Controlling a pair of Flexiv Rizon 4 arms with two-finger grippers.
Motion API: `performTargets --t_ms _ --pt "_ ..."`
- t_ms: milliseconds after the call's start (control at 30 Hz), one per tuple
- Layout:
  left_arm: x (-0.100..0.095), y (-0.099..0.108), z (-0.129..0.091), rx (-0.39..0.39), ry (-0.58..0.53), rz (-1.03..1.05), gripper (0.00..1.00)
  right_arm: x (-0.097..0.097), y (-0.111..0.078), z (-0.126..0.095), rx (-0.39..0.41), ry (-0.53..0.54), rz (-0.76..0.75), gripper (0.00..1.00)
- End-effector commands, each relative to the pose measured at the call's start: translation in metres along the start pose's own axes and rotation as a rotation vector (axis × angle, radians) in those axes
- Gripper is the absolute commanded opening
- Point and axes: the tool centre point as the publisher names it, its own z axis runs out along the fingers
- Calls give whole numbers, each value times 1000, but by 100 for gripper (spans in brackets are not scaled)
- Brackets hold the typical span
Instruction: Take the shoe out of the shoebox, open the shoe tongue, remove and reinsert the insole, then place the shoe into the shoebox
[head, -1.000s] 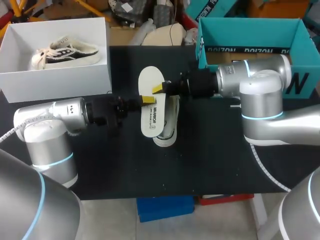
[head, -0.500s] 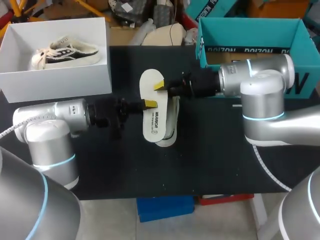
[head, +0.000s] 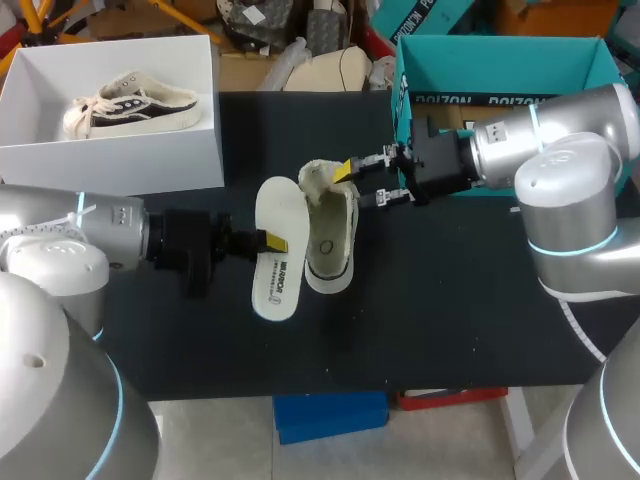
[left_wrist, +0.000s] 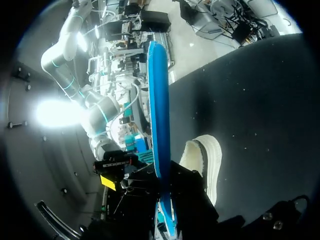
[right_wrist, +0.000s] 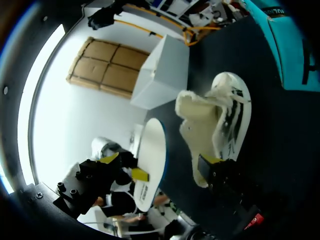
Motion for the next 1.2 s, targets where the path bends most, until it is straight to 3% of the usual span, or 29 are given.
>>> performTargets --t_ms 33,533,633,867,1200 --pt "-2 -12 -26 2 180 8 0 6 -3 -27 8 -47 4 100" --pt "-2 -12 -26 2 180 8 0 6 -3 -27 8 -47 4 100" --pt "2 -25 -36 76 52 -184 0 4 -5 -29 6 -47 2 100" --pt "1 -44 -38 188 64 -264 0 -7 -35 -60 -32 -166 -10 100" --pt "-3 -58 -36 278 112 -298 0 -9 -83 -104 -43 -222 -45 100"
